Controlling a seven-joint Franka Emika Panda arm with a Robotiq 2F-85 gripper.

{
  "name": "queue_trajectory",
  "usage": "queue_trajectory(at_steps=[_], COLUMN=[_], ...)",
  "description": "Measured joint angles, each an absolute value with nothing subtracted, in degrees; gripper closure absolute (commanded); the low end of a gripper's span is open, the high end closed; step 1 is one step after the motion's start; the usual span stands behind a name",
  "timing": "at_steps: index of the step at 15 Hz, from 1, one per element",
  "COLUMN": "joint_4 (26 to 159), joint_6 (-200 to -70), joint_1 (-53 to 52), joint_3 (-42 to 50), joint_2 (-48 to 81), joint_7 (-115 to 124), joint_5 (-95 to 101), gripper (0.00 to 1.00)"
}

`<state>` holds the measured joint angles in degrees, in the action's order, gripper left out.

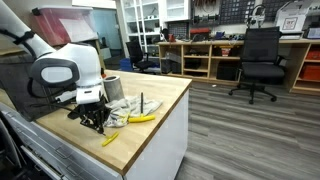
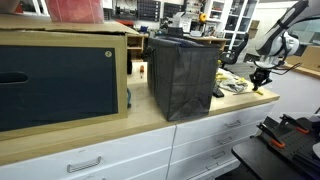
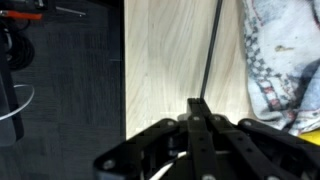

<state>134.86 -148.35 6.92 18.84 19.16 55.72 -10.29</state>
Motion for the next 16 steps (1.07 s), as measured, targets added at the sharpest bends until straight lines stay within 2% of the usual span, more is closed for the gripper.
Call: queue_trajectory(at_steps=[1, 3, 12, 16], joint_4=[134.86, 134.86, 134.92, 134.77], joint_6=[-148.43, -148.44, -148.36, -148.36], joint_1=[6.65, 6.06, 7.11, 7.29], joint_3=[18.62, 18.44, 18.42, 18.42], joint_2=[18.64, 17.5, 18.48, 19.21], joint_7=[55.72, 55.72, 55.72, 55.71], joint_5=[-10.15, -9.71, -9.37, -9.38], gripper=[0.74, 0.66, 0.0, 0.0])
